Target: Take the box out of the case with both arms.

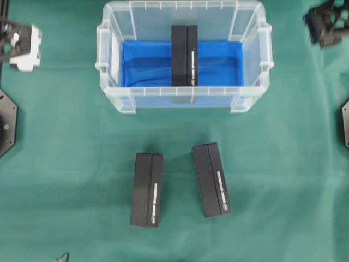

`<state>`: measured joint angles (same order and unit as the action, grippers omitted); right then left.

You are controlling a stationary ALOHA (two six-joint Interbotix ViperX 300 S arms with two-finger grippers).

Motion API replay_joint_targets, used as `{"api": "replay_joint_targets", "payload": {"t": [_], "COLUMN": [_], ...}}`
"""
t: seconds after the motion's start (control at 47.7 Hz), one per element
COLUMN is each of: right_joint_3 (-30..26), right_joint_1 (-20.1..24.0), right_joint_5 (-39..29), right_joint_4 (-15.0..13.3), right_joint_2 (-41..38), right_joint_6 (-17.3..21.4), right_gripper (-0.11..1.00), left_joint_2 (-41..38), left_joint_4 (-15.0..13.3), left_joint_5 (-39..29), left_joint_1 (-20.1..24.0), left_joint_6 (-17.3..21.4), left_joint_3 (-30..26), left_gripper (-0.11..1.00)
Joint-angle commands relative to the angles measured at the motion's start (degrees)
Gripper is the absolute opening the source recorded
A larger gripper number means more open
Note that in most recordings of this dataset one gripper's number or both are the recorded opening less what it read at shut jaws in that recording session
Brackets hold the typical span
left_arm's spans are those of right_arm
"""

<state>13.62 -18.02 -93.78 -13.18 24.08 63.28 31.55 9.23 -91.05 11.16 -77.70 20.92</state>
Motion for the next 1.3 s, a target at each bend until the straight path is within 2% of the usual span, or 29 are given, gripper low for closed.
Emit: {"api": "replay_joint_targets", "payload": {"t": [0.0,0.231,0.65,0.818,1.28], "right_joint_3": [-0.5,-0.4,-0.4,-0.4,-0.3], "right_joint_1": [-2.7,-4.9,-4.9,-4.9,-4.8], "right_joint_5": [1.8,2.7,2.5,2.5,2.8], "right_joint_4": [0.0,0.1,2.3,2.4,2.4], "right_joint_2": [0.9,0.7,0.7,0.7,0.7], "right_joint_6": [-1.8,-3.3,-2.9,-2.9,-3.0], "right_gripper": [0.87,0.87,0.87,0.87,0.87], "left_joint_2": [0.1,-0.5,-1.2,-1.4,-1.6], "left_joint_4": [0.3,0.3,0.2,0.3,0.3], "left_joint_5": [1.8,3.5,3.7,3.7,3.8], "left_joint_1": [2.5,4.4,4.4,4.7,5.1], "left_joint_6": [1.2,2.2,3.6,4.7,4.8], "left_joint_3": [-1.1,-0.7,-0.8,-1.0,-1.1], "left_gripper": [0.84,0.85,0.84,0.85,0.84]}}
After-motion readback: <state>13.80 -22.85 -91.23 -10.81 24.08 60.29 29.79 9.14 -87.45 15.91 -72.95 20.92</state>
